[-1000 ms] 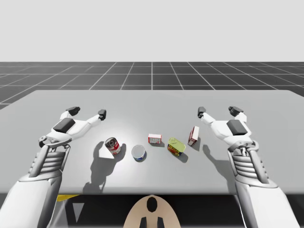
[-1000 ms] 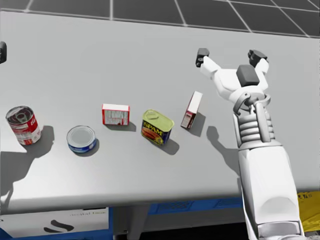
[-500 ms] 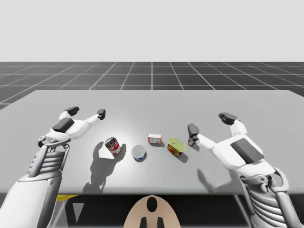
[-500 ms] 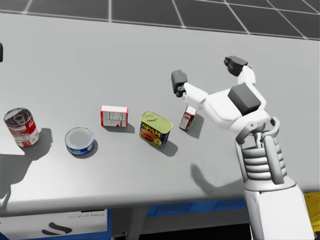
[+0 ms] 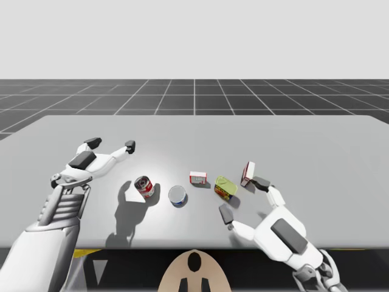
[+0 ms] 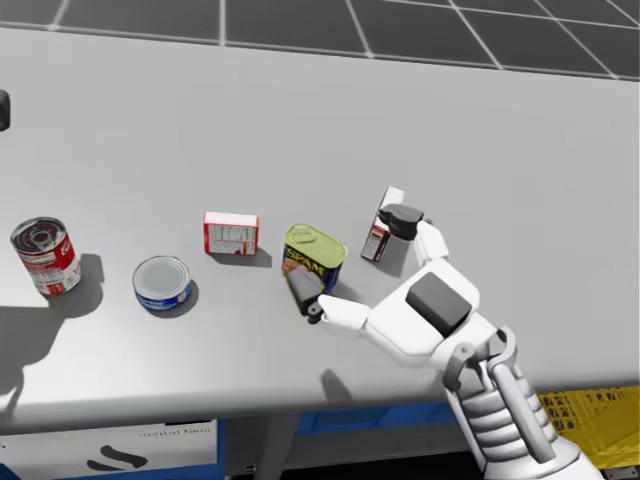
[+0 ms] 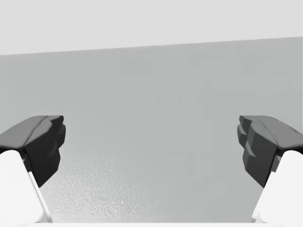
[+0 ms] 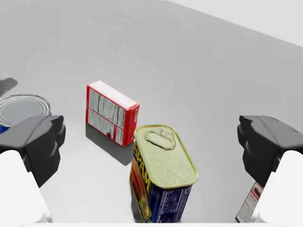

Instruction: Grasp the can of spam and hold it up.

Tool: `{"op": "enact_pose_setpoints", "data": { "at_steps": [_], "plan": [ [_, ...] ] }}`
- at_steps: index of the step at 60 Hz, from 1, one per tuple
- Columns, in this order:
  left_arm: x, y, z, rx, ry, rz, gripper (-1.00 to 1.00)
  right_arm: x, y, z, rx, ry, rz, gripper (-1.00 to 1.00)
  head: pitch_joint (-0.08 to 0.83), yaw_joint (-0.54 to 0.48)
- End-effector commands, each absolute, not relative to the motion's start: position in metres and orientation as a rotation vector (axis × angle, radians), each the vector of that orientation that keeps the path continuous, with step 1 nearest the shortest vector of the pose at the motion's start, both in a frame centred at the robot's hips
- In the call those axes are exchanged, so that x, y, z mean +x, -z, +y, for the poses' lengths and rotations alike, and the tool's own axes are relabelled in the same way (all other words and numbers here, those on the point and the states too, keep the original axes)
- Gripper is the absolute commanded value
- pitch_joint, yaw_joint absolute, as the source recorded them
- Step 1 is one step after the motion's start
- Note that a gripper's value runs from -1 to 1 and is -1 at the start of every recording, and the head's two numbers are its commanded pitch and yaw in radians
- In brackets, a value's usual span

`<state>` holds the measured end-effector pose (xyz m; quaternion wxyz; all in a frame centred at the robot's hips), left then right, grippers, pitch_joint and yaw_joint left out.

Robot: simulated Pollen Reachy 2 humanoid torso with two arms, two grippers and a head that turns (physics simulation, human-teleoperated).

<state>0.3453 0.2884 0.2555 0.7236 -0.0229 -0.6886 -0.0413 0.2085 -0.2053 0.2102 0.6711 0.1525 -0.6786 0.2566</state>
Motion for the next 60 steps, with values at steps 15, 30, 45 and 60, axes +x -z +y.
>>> {"op": "enact_pose_setpoints", "data": {
  "at_steps": [15,30,45,60],
  "plan": [
    [0.347,-0.254,0.288,-0.049,0.094,-1.517,-1.00,0.222,-0.167,-0.192,0.393,-0.574,-1.335,-1.00,0.684,-0.20],
    [0.347,-0.255,0.289,-0.048,0.094,-1.521,-1.00,0.245,-0.155,-0.187,0.316,-0.558,-1.251,-1.00,0.683,-0.20],
    [0.347,-0.256,0.289,-0.040,0.094,-1.526,-1.00,0.272,-0.155,-0.181,0.305,-0.546,-1.198,-1.00,0.675,-0.20],
    [0.347,-0.256,0.289,-0.036,0.095,-1.527,-1.00,0.288,-0.155,-0.180,0.370,-0.534,-1.135,-1.00,0.665,-0.21]
  ]
}}
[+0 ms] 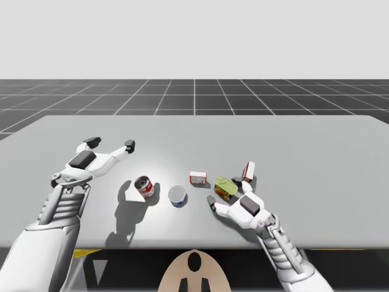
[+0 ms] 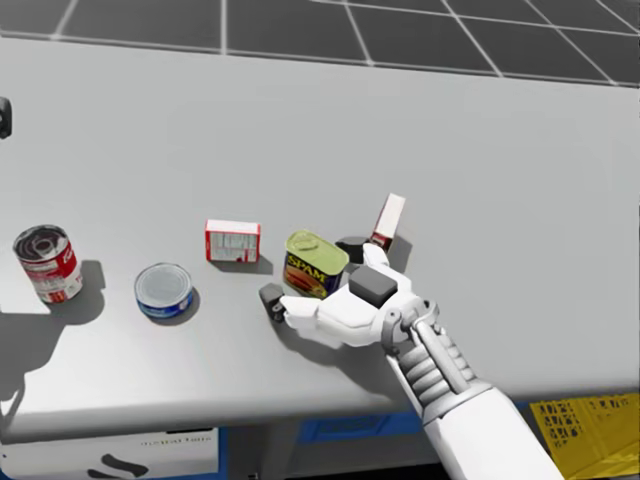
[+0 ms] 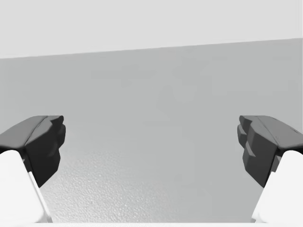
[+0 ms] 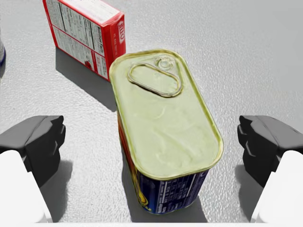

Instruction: Grasp the can of spam and hold it up.

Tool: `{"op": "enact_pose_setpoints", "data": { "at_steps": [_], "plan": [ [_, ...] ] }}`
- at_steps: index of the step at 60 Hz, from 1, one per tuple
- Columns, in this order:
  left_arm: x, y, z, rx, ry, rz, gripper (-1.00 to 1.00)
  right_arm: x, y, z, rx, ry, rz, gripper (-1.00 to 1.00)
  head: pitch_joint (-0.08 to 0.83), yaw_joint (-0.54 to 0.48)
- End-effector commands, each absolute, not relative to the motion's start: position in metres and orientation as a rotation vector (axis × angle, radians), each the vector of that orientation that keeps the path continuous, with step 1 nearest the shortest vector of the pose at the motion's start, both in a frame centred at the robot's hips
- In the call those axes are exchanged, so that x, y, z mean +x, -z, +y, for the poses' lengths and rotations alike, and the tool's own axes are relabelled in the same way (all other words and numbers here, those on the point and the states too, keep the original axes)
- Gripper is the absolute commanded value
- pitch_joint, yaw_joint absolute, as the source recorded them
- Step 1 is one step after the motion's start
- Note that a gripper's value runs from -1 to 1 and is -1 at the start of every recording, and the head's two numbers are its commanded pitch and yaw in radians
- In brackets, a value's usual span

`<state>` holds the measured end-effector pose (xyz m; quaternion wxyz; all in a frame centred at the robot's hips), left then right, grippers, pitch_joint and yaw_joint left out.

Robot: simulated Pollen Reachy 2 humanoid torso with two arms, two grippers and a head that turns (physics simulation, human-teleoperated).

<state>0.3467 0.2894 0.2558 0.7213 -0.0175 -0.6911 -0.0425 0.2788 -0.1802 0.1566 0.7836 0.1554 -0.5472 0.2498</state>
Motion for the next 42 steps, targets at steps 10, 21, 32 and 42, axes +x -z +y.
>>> {"op": "enact_pose_setpoints", "data": {
  "at_steps": [10,21,32,42],
  "plan": [
    [0.3469,-0.2554,0.2892,-0.035,0.096,-1.527,-1.00,0.2856,-0.1519,-0.1836,0.397,-0.508,-1.115,1.00,0.648,-0.21],
    [0.3472,-0.2547,0.2887,-0.033,0.097,-1.525,-1.00,0.2862,-0.1518,-0.1857,0.405,-0.512,-1.106,1.00,0.529,-0.21],
    [0.3476,-0.2542,0.2895,-0.027,0.094,-1.524,-1.00,0.2864,-0.1519,-0.1856,0.410,-0.504,-1.109,1.00,0.366,-0.20],
    [0.3480,-0.2541,0.2904,-0.030,0.083,-1.521,-1.00,0.2841,-0.1616,-0.1854,0.416,-0.499,-1.128,1.00,0.335,-0.21]
  ]
}}
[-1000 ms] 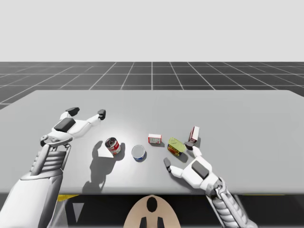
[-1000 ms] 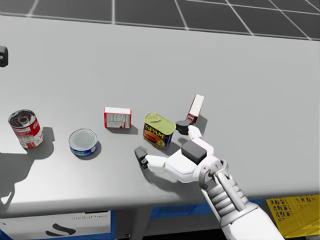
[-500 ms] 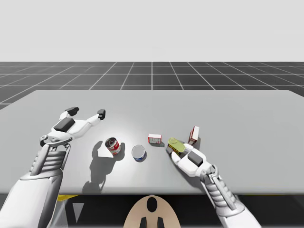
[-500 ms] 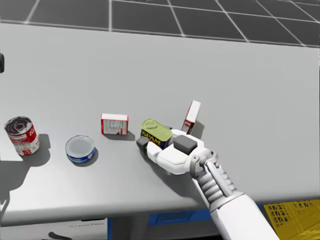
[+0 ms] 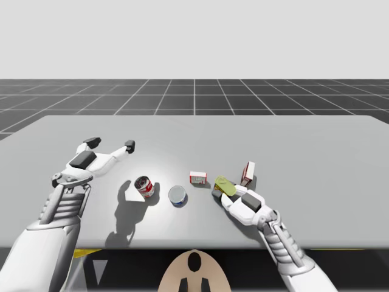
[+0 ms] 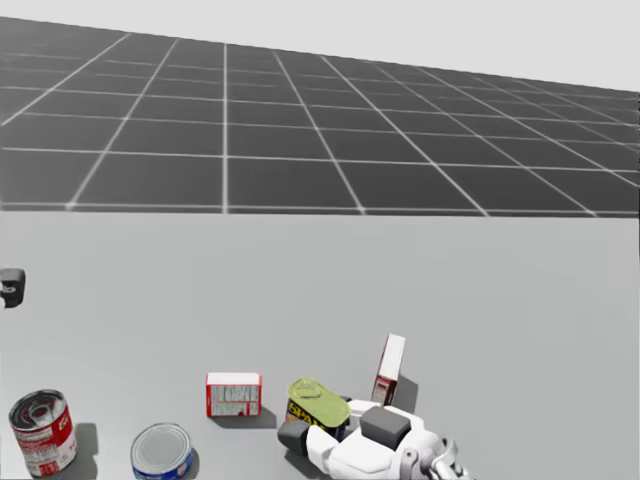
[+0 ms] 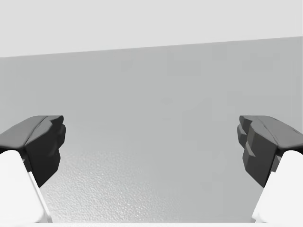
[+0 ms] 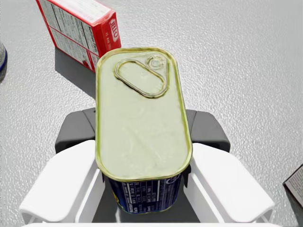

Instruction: Grasp the can of spam and hold it up.

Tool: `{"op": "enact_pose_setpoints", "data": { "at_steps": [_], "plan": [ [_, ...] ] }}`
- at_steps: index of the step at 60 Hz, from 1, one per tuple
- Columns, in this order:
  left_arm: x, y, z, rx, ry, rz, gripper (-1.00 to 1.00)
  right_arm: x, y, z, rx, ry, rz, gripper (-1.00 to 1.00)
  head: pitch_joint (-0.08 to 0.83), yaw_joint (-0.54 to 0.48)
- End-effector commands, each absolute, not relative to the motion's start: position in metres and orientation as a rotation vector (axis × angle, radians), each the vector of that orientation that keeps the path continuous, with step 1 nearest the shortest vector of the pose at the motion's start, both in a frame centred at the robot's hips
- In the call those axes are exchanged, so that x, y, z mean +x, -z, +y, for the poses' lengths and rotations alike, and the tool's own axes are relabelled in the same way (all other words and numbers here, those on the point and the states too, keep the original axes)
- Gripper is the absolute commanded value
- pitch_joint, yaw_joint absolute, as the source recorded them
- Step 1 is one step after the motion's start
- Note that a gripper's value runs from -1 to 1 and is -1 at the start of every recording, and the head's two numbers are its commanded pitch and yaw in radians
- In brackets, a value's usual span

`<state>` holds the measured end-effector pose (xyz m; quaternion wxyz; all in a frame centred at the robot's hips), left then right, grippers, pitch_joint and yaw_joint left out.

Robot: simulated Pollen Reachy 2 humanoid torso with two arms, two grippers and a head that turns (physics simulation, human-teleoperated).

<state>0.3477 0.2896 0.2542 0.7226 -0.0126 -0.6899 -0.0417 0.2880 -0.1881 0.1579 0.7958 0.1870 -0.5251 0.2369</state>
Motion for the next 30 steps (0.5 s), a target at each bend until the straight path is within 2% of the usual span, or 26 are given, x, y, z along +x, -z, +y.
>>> {"op": "enact_pose_setpoints", "data": {
  "at_steps": [1,12,20,30],
  "plan": [
    [0.348,-0.254,0.290,-0.031,0.080,-1.521,-1.00,0.284,-0.163,-0.185,0.416,-0.497,-1.131,1.00,0.334,-0.21],
    [0.348,-0.256,0.290,-0.042,0.071,-1.529,-1.00,0.285,-0.209,-0.182,0.406,-0.439,-1.220,1.00,0.327,-0.22],
    [0.348,-0.257,0.291,-0.045,0.062,-1.530,-1.00,0.283,-0.271,-0.183,0.405,-0.419,-1.371,1.00,0.320,-0.22],
    [0.348,-0.258,0.292,-0.045,0.051,-1.535,-1.00,0.284,-0.334,-0.188,0.380,-0.391,-1.526,1.00,0.314,-0.23]
  ]
}}
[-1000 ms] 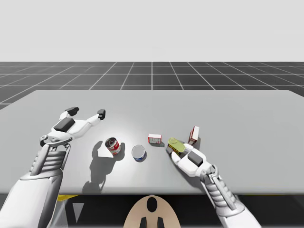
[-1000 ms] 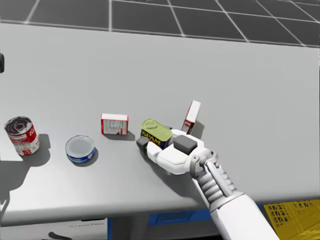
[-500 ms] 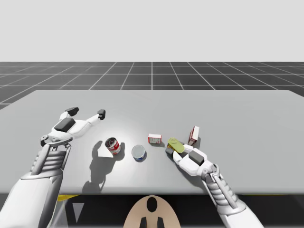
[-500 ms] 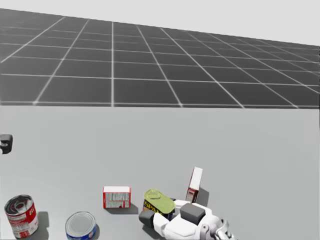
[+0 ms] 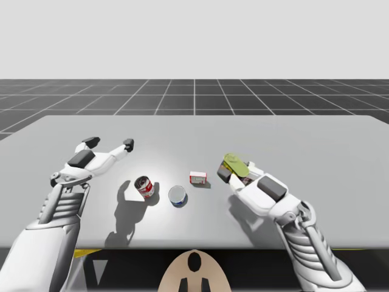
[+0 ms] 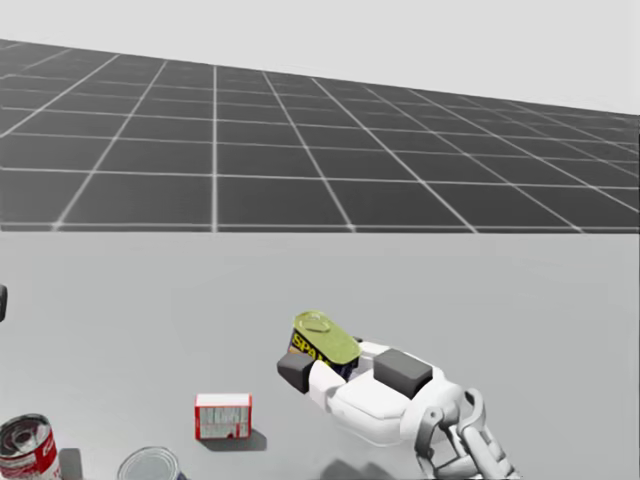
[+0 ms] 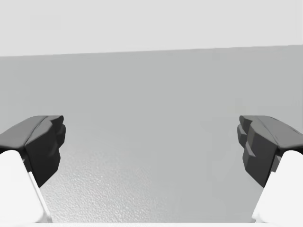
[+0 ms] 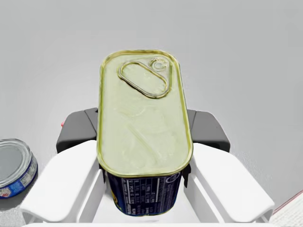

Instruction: Grasp the can of spam and hold it up.

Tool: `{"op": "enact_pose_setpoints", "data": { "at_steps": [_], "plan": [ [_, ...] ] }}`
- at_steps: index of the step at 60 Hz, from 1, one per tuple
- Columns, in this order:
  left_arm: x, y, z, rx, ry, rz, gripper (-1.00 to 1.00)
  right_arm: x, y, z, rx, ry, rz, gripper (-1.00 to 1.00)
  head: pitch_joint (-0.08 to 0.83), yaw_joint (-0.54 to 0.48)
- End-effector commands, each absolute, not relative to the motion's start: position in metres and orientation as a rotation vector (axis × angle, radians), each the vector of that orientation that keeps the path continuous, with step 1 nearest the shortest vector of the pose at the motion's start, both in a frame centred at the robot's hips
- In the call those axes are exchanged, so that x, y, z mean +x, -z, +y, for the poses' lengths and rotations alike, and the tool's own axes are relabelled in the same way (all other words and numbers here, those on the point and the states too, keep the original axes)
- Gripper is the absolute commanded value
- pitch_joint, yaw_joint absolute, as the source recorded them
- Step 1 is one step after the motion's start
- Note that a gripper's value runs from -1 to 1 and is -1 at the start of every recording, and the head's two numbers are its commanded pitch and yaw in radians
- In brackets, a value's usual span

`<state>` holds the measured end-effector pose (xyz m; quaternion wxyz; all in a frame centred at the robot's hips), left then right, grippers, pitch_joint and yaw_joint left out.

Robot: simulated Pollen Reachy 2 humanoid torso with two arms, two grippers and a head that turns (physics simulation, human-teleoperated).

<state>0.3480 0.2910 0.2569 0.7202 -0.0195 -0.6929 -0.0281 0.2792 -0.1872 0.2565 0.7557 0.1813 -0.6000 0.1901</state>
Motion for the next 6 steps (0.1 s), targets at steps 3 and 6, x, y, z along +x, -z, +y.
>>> {"op": "enact_pose_setpoints", "data": {
  "at_steps": [3,6],
  "plan": [
    [0.348,-0.259,0.292,-0.046,0.048,-1.536,-1.00,0.284,-0.354,-0.189,0.373,-0.373,-1.581,1.00,0.312,-0.23],
    [0.348,-0.259,0.292,-0.047,0.048,-1.536,-1.00,0.282,-0.371,-0.191,0.370,-0.360,-1.645,1.00,0.309,-0.23]
  ]
}}
